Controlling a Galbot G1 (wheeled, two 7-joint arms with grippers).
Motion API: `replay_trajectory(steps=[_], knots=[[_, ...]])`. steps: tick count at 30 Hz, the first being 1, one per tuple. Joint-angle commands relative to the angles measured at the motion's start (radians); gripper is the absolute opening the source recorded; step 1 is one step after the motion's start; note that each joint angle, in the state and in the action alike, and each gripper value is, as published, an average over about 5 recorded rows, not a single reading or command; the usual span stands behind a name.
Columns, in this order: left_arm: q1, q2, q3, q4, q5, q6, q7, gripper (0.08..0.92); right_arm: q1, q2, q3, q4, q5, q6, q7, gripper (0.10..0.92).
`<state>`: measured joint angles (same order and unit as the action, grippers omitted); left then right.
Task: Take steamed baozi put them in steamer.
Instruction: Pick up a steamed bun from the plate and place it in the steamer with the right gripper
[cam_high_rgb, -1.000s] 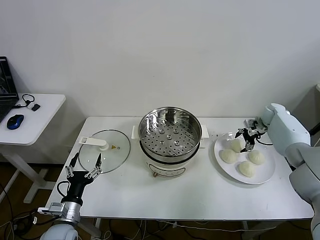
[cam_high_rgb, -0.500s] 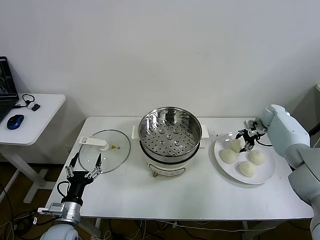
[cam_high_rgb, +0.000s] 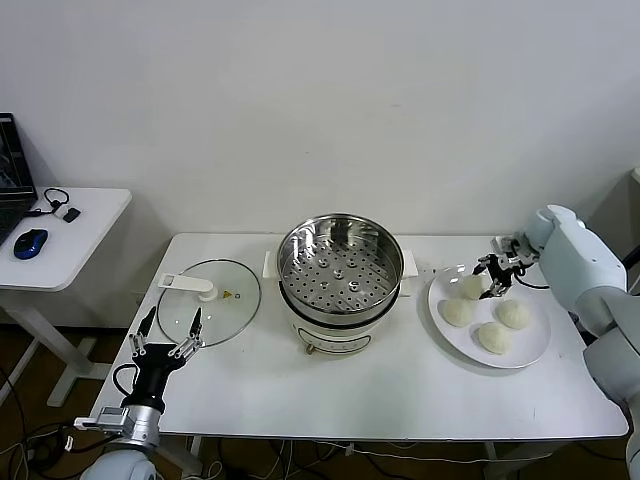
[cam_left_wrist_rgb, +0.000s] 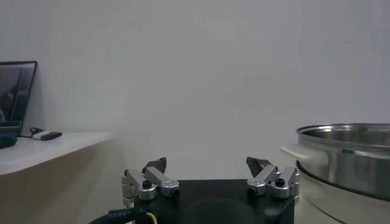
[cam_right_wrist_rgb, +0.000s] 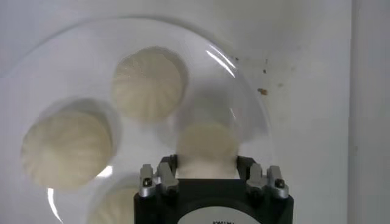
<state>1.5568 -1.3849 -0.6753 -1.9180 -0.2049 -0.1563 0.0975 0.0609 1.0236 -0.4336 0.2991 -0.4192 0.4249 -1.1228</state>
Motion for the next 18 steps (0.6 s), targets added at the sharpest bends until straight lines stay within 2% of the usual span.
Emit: replay_trajectory(steps=[1, 11, 18], knots=[[0.003, -0.003, -0.002, -0.005, 0.002, 0.001, 0.000, 0.823, 0.048, -0.122, -0.154, 0.270, 0.154, -0.009, -0.022, 0.629], [0.007, -0.015, 0.007, -0.015, 0.008, 0.000, -0.001, 0.823, 0.298, -0.319, -0.509, 0.721, 0.423, -0.080, -0.032, 0.636], [0.015, -0.015, 0.008, -0.026, 0.018, 0.000, -0.001, 0.823, 0.547, -0.306, -0.710, 0.906, 0.554, -0.098, -0.032, 0.636]])
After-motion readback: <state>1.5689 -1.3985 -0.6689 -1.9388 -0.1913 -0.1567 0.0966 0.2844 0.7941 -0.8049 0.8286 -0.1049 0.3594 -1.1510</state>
